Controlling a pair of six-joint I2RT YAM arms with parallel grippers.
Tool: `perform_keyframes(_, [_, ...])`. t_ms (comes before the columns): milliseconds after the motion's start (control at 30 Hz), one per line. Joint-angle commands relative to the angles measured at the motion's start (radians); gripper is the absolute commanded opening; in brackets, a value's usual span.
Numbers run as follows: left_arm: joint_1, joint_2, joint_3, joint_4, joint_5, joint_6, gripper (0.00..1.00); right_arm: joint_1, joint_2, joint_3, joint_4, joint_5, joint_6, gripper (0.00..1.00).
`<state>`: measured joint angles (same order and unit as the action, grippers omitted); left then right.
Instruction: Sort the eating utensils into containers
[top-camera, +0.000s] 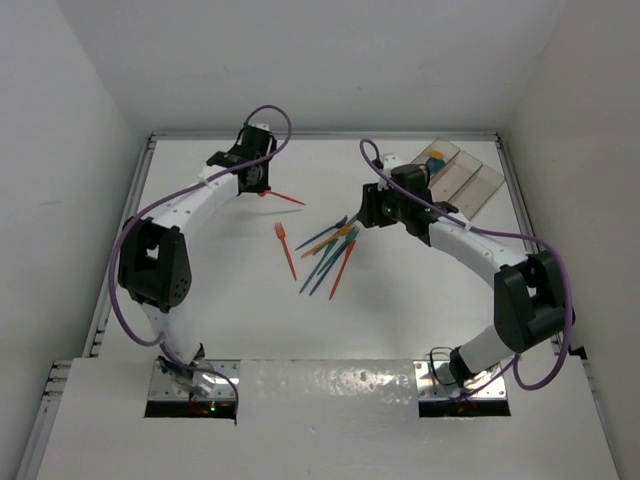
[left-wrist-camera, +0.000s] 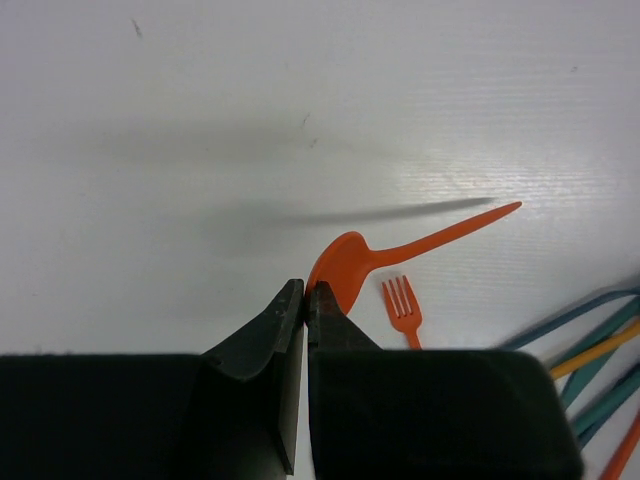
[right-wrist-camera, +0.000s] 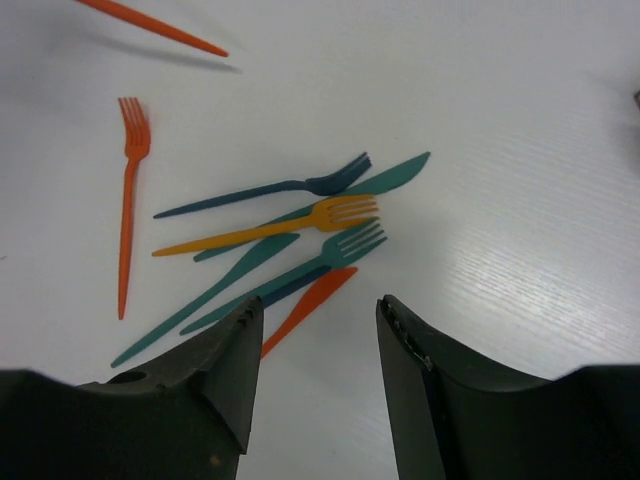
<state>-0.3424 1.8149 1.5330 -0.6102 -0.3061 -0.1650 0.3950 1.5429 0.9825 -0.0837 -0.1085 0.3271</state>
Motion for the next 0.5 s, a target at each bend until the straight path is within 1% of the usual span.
perform_keyframes(0, [-0.007,-0.106,0.033,0.024,0.066,0.048,0.00,0.036,-0.035,0.061,0.030,-0.048,-0.071,0.50])
perform_keyframes(67, [-0.007,-0.149,0.015,0.062,0.175,0.082,0.00,0.045,-0.043,0.065,0.045,-0.080,-0.094,0.55])
perform_keyframes(100, [-0.007,-0.173,0.010,0.076,0.271,0.091,0.00,0.053,-0.047,0.071,0.053,-0.106,-0.111,0.56])
perform_keyframes(167, [-0.007,-0.174,0.003,0.084,0.353,0.116,0.00,0.056,-0.058,0.076,0.059,-0.122,-0.131,0.59])
perform_keyframes(200, [-0.013,-0.174,0.004,0.081,0.421,0.127,0.00,0.059,-0.063,0.082,0.062,-0.143,-0.151,0.61])
perform_keyframes(267, [-0.017,-0.174,0.009,0.081,0.476,0.150,0.00,0.064,-0.064,0.099,0.059,-0.169,-0.167,0.62])
perform_keyframes(300, [-0.018,-0.174,0.012,0.081,0.531,0.159,0.00,0.065,-0.063,0.102,0.056,-0.178,-0.175,0.63])
perform_keyframes(333, [-0.018,-0.205,0.013,0.051,0.550,0.160,0.00,0.071,-0.063,0.108,0.055,-0.190,-0.192,0.63])
perform_keyframes(467, [-0.033,-0.187,0.039,0.010,0.599,0.208,0.00,0.096,-0.070,0.122,0.047,-0.180,-0.238,0.63])
